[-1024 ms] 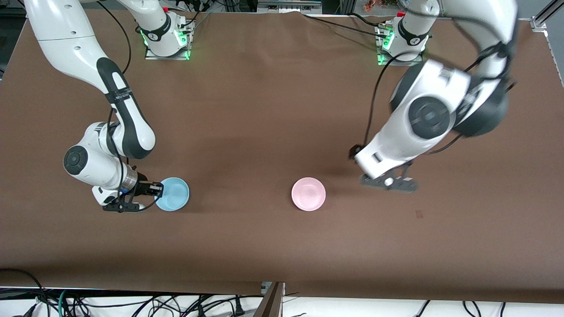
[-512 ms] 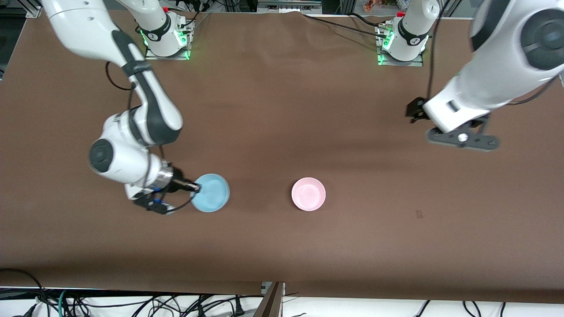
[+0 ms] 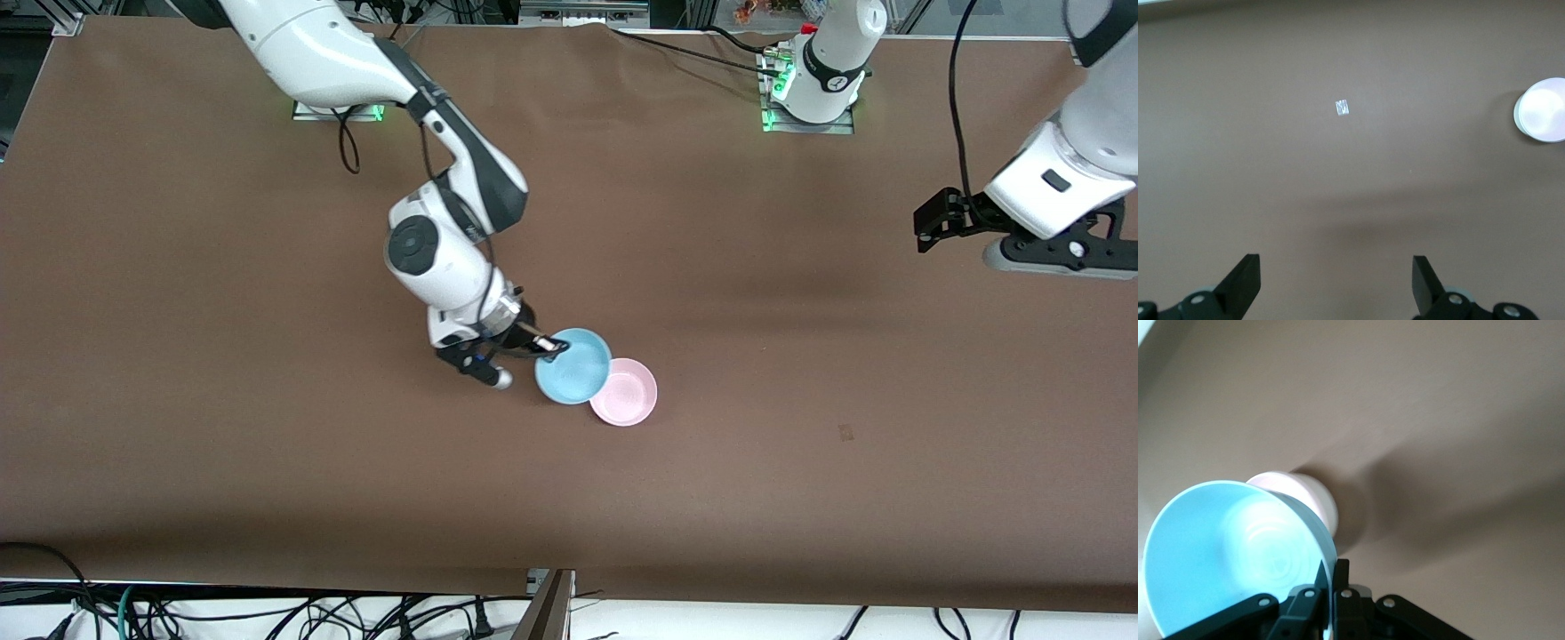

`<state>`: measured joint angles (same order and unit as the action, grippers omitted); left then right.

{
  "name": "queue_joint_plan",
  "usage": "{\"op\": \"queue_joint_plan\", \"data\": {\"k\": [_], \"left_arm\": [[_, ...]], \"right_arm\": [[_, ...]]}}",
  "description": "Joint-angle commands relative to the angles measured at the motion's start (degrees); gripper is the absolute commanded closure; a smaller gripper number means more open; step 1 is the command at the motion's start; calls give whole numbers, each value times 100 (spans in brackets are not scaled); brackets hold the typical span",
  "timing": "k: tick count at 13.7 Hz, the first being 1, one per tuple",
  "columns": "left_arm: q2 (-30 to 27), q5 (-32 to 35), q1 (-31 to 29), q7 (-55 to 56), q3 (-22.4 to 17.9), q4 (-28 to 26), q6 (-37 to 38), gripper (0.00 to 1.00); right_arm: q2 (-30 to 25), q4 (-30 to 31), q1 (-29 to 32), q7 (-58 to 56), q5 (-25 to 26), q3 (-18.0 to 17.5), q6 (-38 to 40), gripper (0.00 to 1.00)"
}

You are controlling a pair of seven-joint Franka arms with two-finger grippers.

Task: Stack pink and blue bowls on white bowl
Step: 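Lower the blue bowl onto the pink bowl and open the right gripper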

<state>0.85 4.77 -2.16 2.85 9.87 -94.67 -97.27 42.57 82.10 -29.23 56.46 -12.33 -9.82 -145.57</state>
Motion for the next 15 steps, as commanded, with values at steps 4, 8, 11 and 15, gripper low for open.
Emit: {"op": "queue_joint_plan", "data": {"k": [4, 8, 11, 15], "left_arm": [[-577, -231, 366, -127, -530, -781, -434, 0], [-507, -196, 295, -153, -512, -615, -100, 0], [-489, -170, 357, -118, -399, -501, -21, 0], [-419, -178, 357, -127, -381, -386, 32, 0]], "right_arm": [[646, -281, -469, 181, 28, 86, -1254, 100], [954, -606, -777, 190, 64, 480, -1254, 100], [1183, -861, -962, 198, 64, 736, -1254, 100], [1201, -923, -953, 198, 64, 745, -1254, 100]]}}
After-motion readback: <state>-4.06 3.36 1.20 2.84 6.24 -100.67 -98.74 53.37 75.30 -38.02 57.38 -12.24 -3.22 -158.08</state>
